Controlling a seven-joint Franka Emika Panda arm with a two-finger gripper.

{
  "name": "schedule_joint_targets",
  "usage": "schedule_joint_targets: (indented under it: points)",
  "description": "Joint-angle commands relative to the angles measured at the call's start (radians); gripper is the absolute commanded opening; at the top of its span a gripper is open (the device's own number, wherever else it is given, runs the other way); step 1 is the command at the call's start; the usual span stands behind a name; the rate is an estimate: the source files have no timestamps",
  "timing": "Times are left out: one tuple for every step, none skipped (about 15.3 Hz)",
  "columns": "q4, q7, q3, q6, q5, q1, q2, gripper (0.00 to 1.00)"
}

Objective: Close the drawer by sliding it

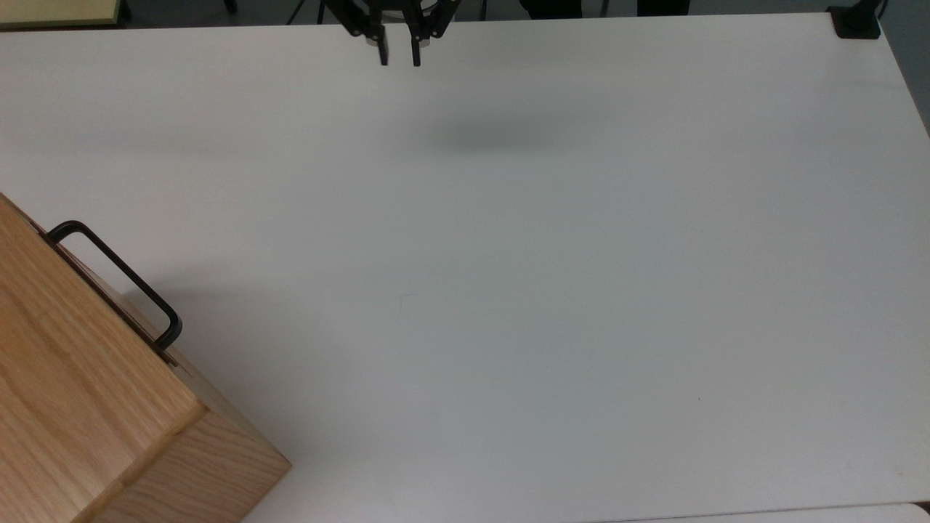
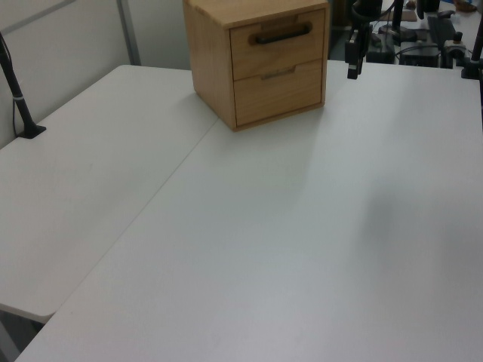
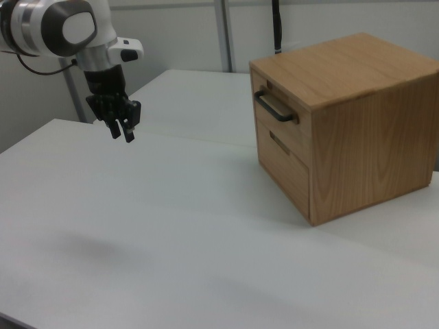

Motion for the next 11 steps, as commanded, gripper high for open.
schedule_joint_targets:
  points:
    - [-0.024,-0.025,-0.007,-0.002,0.018,-0.006,-0.024,1.00]
    - [-0.024,-0.024,-0.007,-0.001,0.015,-0.005,-0.024,1.00]
    - [-0.024,-0.021,-0.007,-0.001,0.014,-0.005,-0.023,1.00]
    - [-0.022,-0.015,-0.007,-0.001,0.014,-0.006,-0.020,1.00]
    - [-0.022,-0.014,-0.007,-0.001,0.011,-0.006,-0.019,1.00]
    - [-0.020,-0.014,-0.007,-0.001,0.006,-0.006,-0.019,1.00]
    - [-0.014,-0.014,-0.007,-0.004,0.000,-0.006,-0.018,1.00]
    - [-0.007,-0.014,-0.007,-0.007,-0.001,-0.006,-0.018,1.00]
    - [-0.007,-0.014,-0.007,-0.011,-0.002,-0.006,-0.018,1.00]
    - [-0.007,-0.013,-0.007,-0.013,-0.002,-0.006,-0.018,1.00]
    - [-0.005,-0.011,-0.007,-0.015,-0.002,-0.006,-0.018,1.00]
